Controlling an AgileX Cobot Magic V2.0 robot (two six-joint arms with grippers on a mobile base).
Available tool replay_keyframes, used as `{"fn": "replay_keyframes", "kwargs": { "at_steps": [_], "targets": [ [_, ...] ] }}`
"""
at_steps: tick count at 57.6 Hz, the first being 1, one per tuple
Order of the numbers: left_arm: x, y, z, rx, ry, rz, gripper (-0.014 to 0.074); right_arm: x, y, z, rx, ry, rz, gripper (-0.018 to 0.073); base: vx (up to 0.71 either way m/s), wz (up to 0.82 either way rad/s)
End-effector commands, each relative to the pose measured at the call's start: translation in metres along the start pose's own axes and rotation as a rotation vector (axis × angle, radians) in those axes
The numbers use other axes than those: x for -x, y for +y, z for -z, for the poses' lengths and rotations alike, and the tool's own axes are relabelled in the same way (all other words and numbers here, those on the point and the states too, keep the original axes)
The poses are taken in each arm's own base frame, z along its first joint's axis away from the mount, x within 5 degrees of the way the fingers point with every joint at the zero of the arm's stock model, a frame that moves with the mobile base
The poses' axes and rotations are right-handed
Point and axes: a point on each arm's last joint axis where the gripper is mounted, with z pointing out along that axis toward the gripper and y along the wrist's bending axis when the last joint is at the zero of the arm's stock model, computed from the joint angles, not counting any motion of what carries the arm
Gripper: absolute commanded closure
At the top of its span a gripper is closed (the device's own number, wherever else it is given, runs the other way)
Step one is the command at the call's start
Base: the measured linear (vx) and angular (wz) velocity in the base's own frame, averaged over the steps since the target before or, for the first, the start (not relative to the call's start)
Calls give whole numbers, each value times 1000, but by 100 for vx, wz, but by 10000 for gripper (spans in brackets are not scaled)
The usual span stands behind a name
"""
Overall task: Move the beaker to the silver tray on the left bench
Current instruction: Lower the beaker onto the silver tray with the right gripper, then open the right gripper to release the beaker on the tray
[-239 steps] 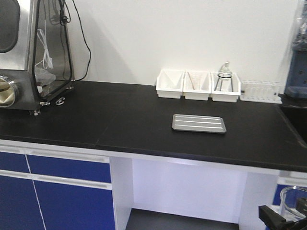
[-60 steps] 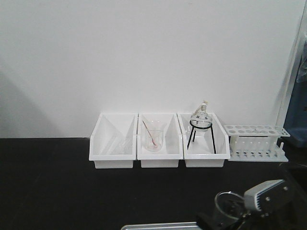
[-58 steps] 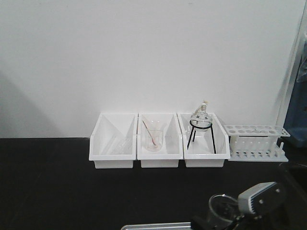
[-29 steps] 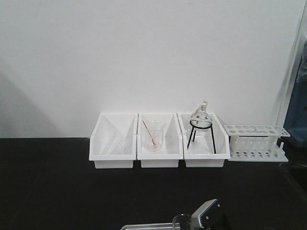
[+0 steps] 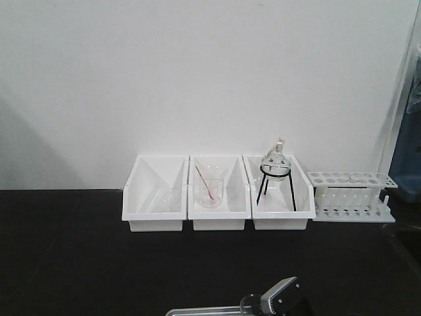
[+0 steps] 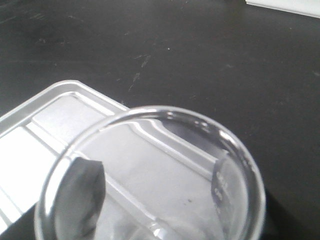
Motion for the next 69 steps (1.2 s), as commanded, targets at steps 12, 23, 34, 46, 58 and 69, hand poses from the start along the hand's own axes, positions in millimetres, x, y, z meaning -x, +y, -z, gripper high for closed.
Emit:
{"fn": "replay_keyframes", "kwargs": {
  "at_steps": [12,23,34,46,58,69],
  "targets": [
    [-1,-1,-2,-7,-67,1,595,23,0,3,-2,-99,36,202,0,0],
    [-1,-1,-2,-7,-67,1,595,23,0,3,-1,-100,25,-32,0,0],
    [-1,-1,-2,-7,-67,1,595,31,0,6,-5,-116,36,-123,0,0],
    [-1,-1,-2,-7,-67,1,595,56,2,20,-30,-151,77,-109,0,0],
    [-1,-1,-2,-7,-67,1,595,89,7,40,-57,-211,119,-64,0,0],
    [-1,-1,-2,-7,-67,1,595,122,12,72,-126,-220,39,110,0,0]
  ]
}}
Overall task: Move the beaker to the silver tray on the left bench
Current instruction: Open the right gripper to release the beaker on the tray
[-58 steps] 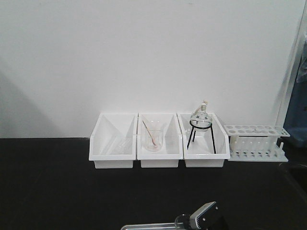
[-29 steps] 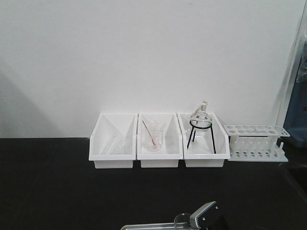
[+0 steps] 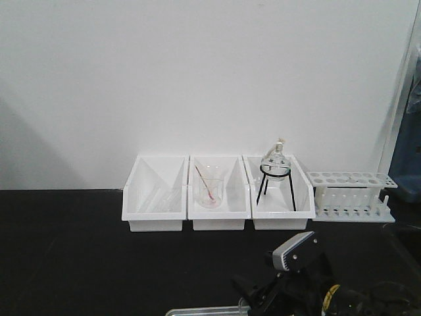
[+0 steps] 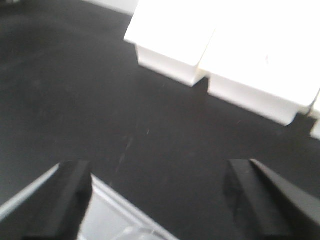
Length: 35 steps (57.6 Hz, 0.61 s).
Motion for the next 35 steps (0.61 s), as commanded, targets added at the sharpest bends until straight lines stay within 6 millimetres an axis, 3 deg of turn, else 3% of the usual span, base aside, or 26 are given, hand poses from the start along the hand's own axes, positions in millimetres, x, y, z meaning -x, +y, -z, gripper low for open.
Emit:
{"fn": "replay_keyframes", "kwargs": {
  "at_steps": [1,13,25,35],
  "targets": [
    [-1,-1,-2,-7,-67,1,595,39,0,21,-46,-86,-47,144,0,0],
    [-1,-1,-2,-7,-67,1,595,73,-5,82,-296,40,-197,578,0,0],
    [-1,-1,-2,-7,-67,1,595,91,-2,152,-527,116,-209,571,0,0],
    [-1,-1,-2,-7,-67,1,595,97,4,194,-627,118,-237,570,0,0]
  ]
}}
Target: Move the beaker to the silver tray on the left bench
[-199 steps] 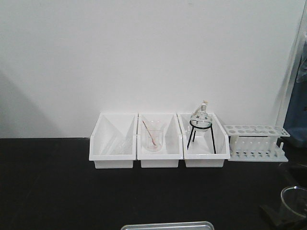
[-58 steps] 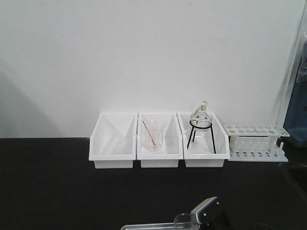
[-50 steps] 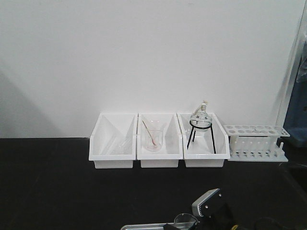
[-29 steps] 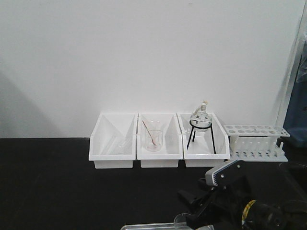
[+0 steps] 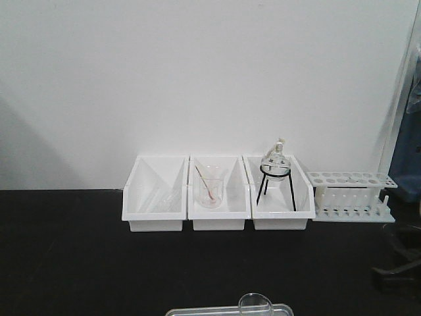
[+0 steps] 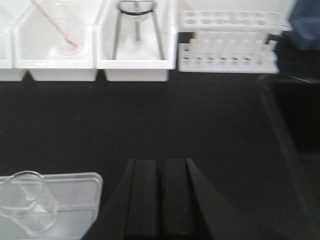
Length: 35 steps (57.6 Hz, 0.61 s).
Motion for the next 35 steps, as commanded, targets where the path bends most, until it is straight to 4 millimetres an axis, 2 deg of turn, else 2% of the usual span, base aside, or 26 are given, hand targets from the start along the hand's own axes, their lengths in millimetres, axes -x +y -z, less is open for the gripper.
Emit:
{"fn": "replay_keyframes", "kwargs": {
  "at_steps": [1,8,17,29,35],
  "targets": [
    [-1,-1,-2,-7,-67,1,595,12,-6,22,-15,-75,-7,570,0,0],
    [-1,-1,-2,-7,-67,1,595,15,-11,40,-18,-125,-24,570,0,0],
    [-1,-1,-2,-7,-67,1,595,17,-14,53,-12,-168,-35,570,0,0],
    [-1,-1,-2,-7,-67,1,595,18,-16,57,-26,-189,11,570,0,0],
    [-1,-1,-2,-7,-67,1,595,16,-14,57,-3,-175,-36,570,0,0]
  ]
}}
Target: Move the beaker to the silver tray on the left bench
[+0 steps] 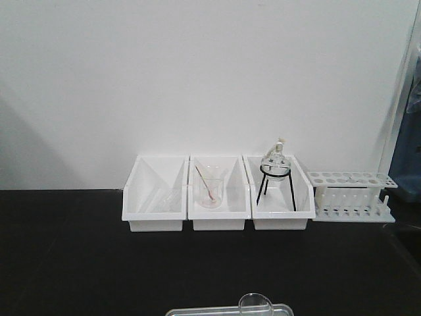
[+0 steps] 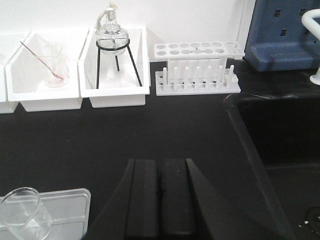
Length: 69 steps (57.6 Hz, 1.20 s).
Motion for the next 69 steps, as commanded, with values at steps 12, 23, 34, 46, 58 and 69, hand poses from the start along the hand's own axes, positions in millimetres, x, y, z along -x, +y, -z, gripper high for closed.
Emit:
{"fn": "replay_keyframes", "kwargs": {
  "at_steps": [12,23,34,46,58,69],
  "targets": [
    [-1,-1,-2,-7,-67,1,595,-20,12,1,183,-107,38,570,0,0],
    [-1,-1,-2,-7,-67,1,595,-85,11,9,294,-232,99,570,0,0],
    [-1,-1,-2,-7,-67,1,595,-142,-11,20,195,-277,11,570,0,0],
    [-1,-1,-2,-7,-67,1,595,-184,-24,29,79,-275,-50,570,0,0],
    [-1,-1,-2,-7,-66,1,595,-191,-28,33,32,-260,-54,570,0,0],
    [-1,-1,-2,-7,-66,1,595,-190,-28,33,34,-268,-55,570,0,0]
  ]
}}
